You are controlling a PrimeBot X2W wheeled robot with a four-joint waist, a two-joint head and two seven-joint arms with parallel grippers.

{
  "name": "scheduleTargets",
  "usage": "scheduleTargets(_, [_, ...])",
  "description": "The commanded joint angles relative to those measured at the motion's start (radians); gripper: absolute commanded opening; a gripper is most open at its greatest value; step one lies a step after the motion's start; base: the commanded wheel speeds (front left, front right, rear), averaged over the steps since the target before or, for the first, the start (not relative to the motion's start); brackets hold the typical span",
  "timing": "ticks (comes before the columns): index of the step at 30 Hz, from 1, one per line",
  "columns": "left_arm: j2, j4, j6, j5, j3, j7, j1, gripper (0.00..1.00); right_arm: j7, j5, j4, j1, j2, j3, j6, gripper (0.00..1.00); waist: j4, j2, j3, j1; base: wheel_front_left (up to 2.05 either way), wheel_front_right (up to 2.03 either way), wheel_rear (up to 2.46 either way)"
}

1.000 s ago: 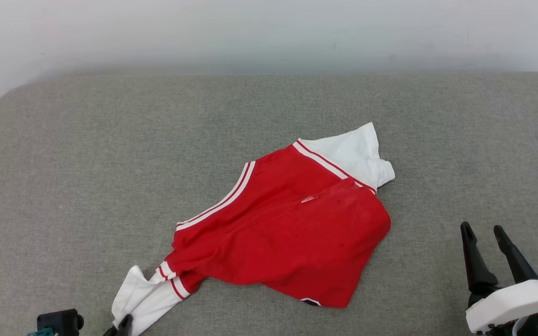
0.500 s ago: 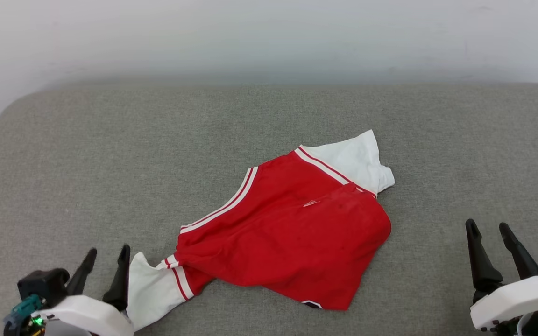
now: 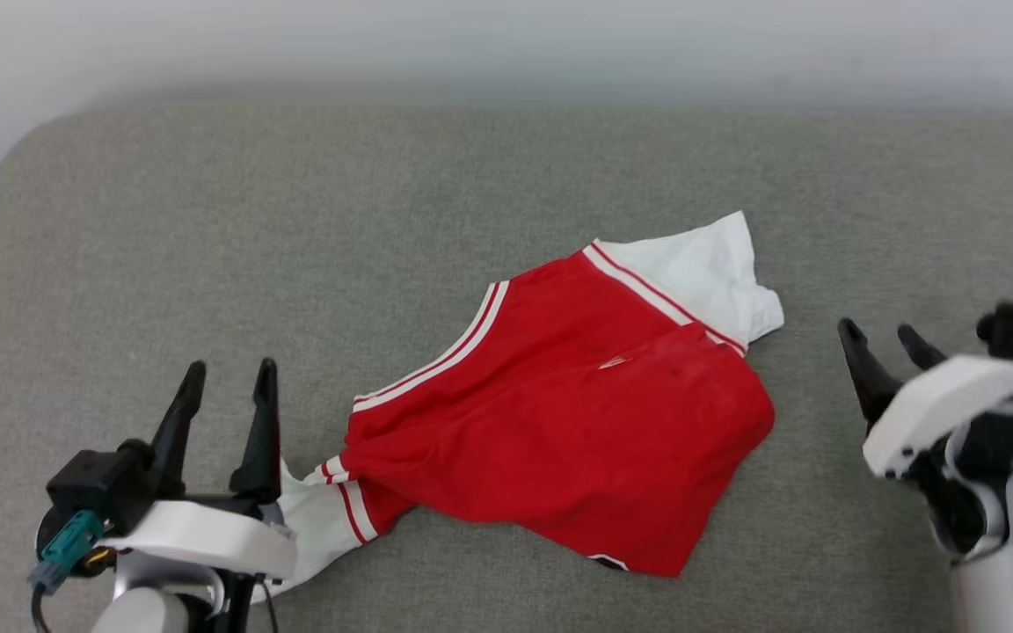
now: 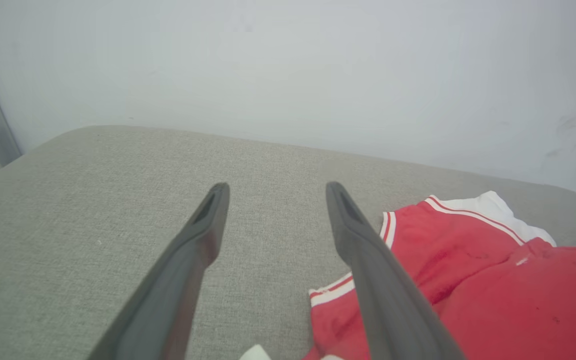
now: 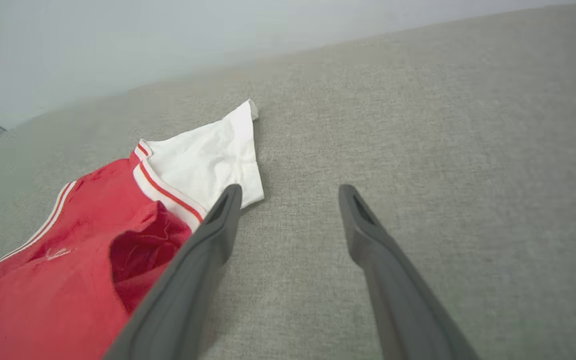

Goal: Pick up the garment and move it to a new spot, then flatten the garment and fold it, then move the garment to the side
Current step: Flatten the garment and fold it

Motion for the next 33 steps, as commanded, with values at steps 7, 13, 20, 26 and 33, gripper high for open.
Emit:
scheduleTargets(7, [-0.067, -0.013, -0.062, 0.062, -0.005, -0.002, -0.099, 1.00, 0.162, -0.005, 0.204, -0.284, -0.088, 0.070, -0.001, 1.00, 0.082, 0.0000, 0.126, 0.0000, 0.00, 0.00, 0.00])
scheduleTargets(13, [-0.122, 0.010, -0.118, 0.100, -0.008, -0.002, -0.163, 1.00, 0.280, -0.012, 0.351, -0.479, -0.138, 0.127, -0.001, 1.00, 0.138, 0.0000, 0.194, 0.0000, 0.00, 0.00, 0.00])
scheduleTargets(20, [-0.157, 0.047, -0.165, 0.125, 0.012, -0.002, -0.198, 1.00, 0.351, -0.054, 0.478, -0.608, -0.163, 0.184, -0.001, 1.00, 0.172, 0.0000, 0.249, 0.0000, 0.00, 0.00, 0.00])
scheduleTargets(26, [-0.182, 0.073, -0.189, 0.138, 0.035, -0.002, -0.207, 1.00, 0.517, -0.069, 0.649, -0.561, -0.155, 0.217, -0.001, 1.00, 0.181, 0.0000, 0.261, 0.0000, 0.00, 0.00, 0.00])
scheduleTargets(33, [-0.195, 0.111, -0.201, 0.151, 0.063, -0.002, -0.181, 1.00, 0.628, -0.027, 0.698, -0.527, -0.164, 0.233, -0.001, 0.00, 0.171, 0.0000, 0.236, 0.0000, 0.00, 0.00, 0.00])
